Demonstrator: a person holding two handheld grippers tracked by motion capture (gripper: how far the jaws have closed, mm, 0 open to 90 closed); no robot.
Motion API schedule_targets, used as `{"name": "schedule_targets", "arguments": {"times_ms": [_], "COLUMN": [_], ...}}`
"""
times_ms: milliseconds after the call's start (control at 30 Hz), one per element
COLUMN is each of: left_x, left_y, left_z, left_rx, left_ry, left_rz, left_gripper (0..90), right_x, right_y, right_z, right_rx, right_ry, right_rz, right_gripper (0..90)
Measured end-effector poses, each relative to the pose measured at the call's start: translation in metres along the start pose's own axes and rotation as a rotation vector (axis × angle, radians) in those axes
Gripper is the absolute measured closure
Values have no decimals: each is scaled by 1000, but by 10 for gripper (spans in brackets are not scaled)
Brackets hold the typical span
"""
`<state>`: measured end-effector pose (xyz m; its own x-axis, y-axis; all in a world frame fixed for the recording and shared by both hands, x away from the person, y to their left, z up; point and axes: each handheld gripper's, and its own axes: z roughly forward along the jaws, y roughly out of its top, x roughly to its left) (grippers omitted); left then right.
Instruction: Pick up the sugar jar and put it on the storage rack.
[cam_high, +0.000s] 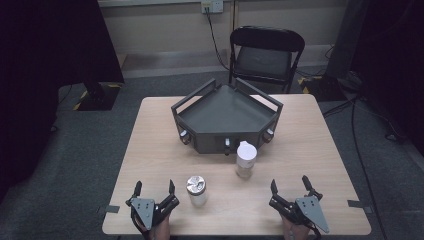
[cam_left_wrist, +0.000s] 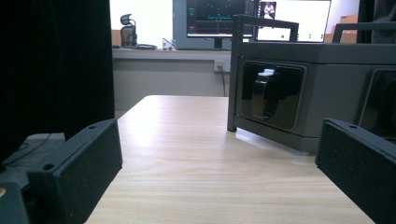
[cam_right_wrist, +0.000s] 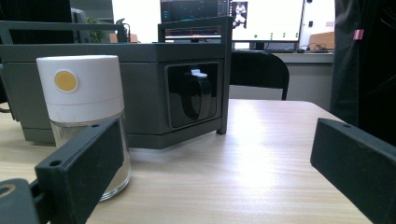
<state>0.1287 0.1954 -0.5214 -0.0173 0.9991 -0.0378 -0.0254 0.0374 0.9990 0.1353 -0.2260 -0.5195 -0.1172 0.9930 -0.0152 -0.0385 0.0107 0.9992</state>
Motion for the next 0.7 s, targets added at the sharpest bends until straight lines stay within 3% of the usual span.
{"name": "schedule_targets", "arguments": {"times_ms": [367, 700], "left_x": [6, 9], "left_y": [18, 30], "left_z": [0, -7], "left_rx": [7, -26], "left_ry": [-34, -88], "left_rz": [-19, -28], "left_gripper": [0, 0], "right_x": [1, 1], "right_y": [0, 0], "right_z": [0, 0], "right_rx": [0, 0], "right_ry": [-5, -8], "right_rz": [0, 0], "right_gripper": [15, 15]}}
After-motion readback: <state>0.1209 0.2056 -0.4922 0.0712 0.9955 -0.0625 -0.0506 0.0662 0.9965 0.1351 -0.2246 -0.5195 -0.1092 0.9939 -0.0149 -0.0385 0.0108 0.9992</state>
